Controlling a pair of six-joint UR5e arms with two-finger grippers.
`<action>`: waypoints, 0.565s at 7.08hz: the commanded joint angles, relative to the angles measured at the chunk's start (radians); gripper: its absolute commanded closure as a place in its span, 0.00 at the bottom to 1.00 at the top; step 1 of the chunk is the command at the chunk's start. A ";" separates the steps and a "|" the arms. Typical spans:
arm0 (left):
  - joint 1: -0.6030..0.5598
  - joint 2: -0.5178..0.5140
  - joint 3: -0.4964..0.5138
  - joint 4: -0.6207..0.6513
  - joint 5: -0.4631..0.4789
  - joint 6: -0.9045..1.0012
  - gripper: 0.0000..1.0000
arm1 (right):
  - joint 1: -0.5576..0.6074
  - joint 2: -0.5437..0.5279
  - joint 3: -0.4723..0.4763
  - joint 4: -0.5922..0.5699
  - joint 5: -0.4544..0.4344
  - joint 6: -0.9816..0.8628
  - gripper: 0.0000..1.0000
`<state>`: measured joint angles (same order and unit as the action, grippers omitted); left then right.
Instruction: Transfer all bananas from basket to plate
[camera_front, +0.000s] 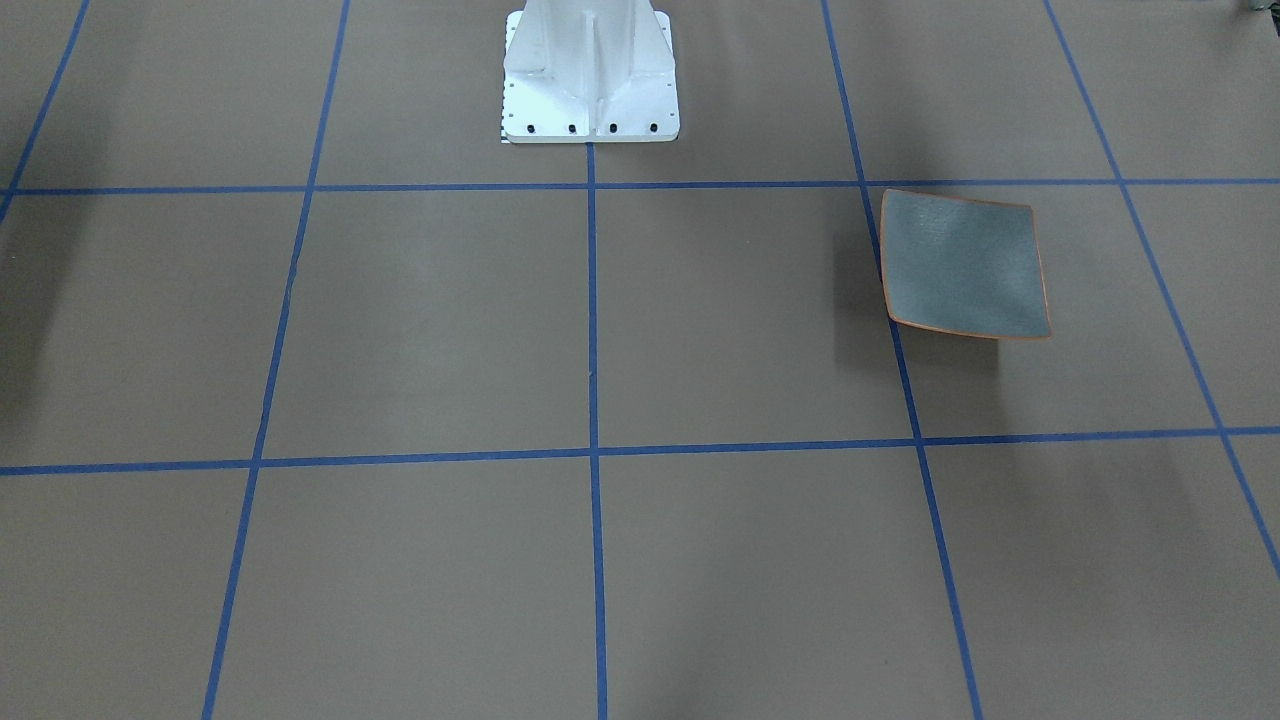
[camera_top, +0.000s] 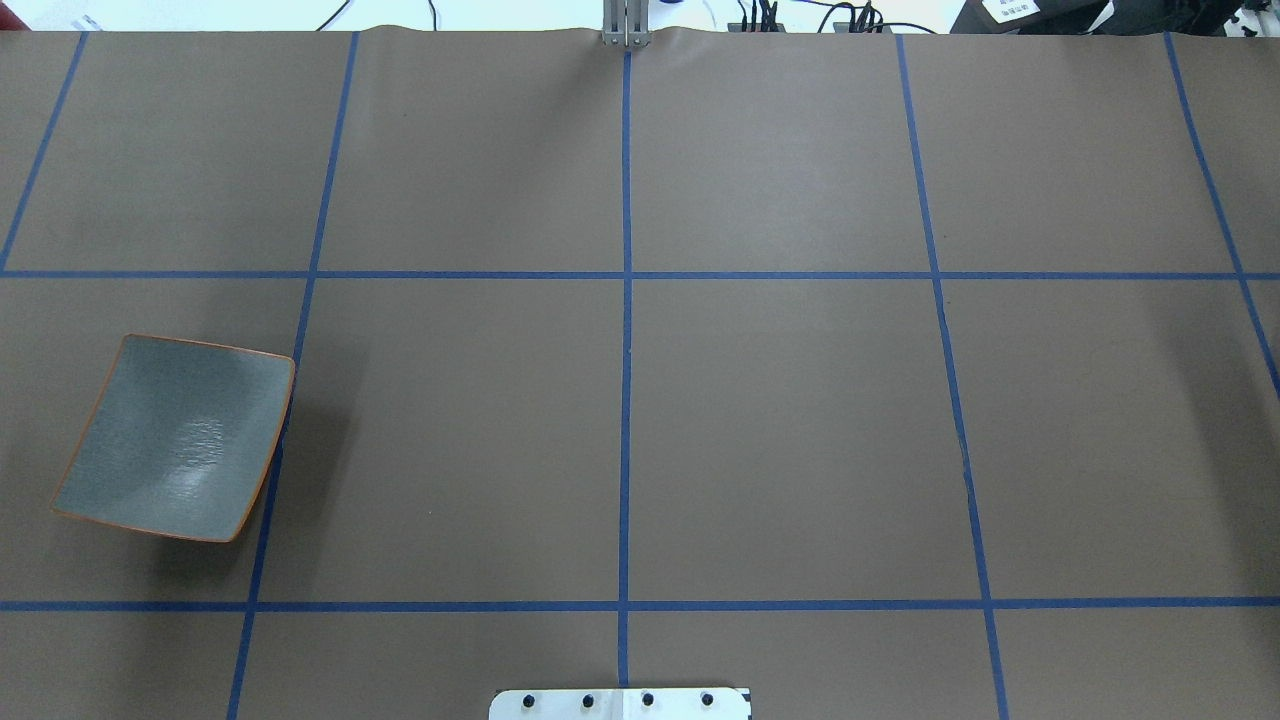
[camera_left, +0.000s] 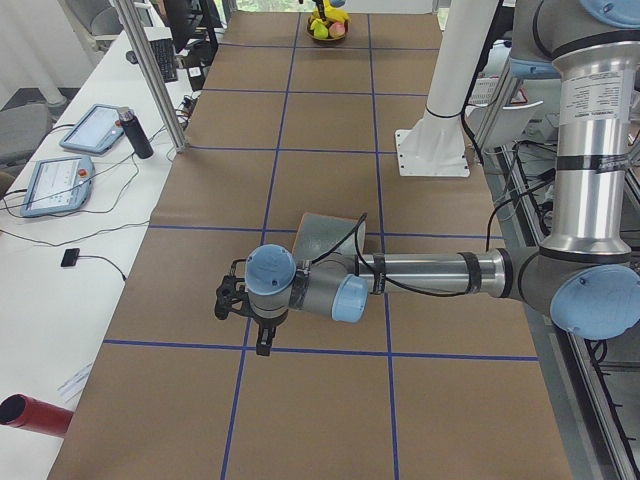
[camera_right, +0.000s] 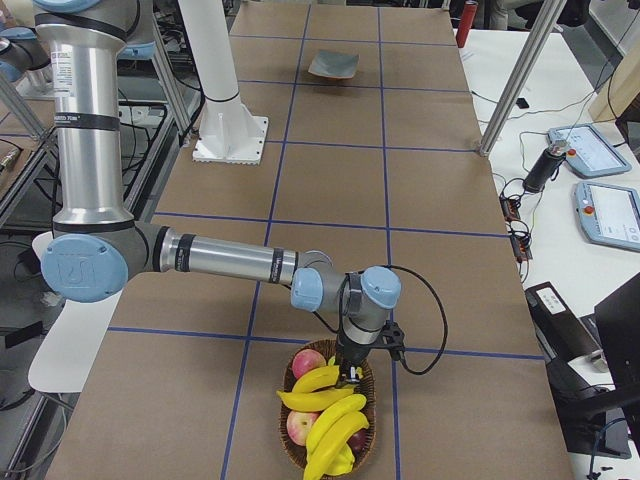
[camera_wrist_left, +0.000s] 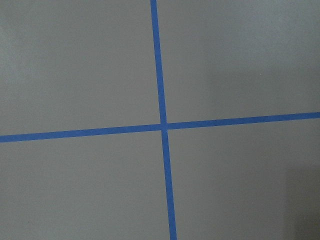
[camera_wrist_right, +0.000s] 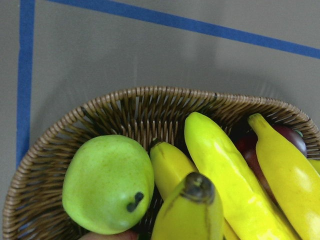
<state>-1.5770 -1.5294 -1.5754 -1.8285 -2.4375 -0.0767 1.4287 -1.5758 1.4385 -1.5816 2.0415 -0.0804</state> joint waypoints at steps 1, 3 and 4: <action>0.000 0.000 0.000 0.000 0.000 0.000 0.00 | 0.010 -0.001 0.014 -0.003 0.003 0.001 1.00; 0.000 0.000 0.000 0.000 0.000 0.000 0.00 | 0.024 -0.003 0.019 -0.004 0.003 0.001 1.00; 0.000 0.000 0.000 0.000 0.000 0.000 0.00 | 0.039 -0.001 0.022 -0.020 0.011 0.001 1.00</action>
<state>-1.5769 -1.5294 -1.5754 -1.8285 -2.4375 -0.0767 1.4525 -1.5777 1.4572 -1.5898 2.0466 -0.0798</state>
